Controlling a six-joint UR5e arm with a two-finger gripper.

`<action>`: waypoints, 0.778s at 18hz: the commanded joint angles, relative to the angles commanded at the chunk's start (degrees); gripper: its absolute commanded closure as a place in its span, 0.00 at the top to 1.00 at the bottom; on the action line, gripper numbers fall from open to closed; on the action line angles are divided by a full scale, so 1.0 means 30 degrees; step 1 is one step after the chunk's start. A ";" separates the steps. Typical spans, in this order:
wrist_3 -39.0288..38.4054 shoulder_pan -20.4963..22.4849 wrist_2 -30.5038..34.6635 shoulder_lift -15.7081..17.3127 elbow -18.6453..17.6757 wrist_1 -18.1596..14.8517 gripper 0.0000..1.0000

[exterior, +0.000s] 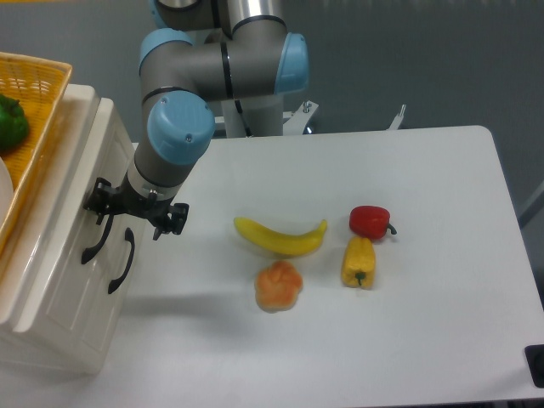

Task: Slide open the top white drawer
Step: 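Hook the gripper fingers around the top drawer's black handle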

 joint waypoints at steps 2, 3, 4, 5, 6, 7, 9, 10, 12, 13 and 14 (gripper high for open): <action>0.0000 0.0000 -0.0029 0.0000 0.0000 0.0000 1.00; 0.0000 0.0000 -0.0029 -0.0001 0.0029 0.0000 1.00; 0.0000 0.0000 -0.0029 -0.0001 0.0000 0.0000 1.00; 0.0000 0.0000 -0.0029 -0.0059 0.0000 0.0000 1.00; 0.0000 -0.0029 0.0000 -0.0088 0.0029 0.0000 1.00; 0.0000 -0.0029 0.0000 -0.0088 0.0029 0.0029 1.00; 0.0000 -0.0029 0.0000 -0.0088 0.0029 0.0029 1.00; 0.0000 -0.0029 0.0029 -0.0117 0.0029 0.0029 1.00; 0.0000 -0.0058 0.0029 -0.0118 0.0029 0.0058 1.00; 0.0000 -0.0059 0.0029 -0.0147 0.0029 0.0059 1.00; 0.0000 -0.0059 0.0058 -0.0176 0.0029 0.0088 1.00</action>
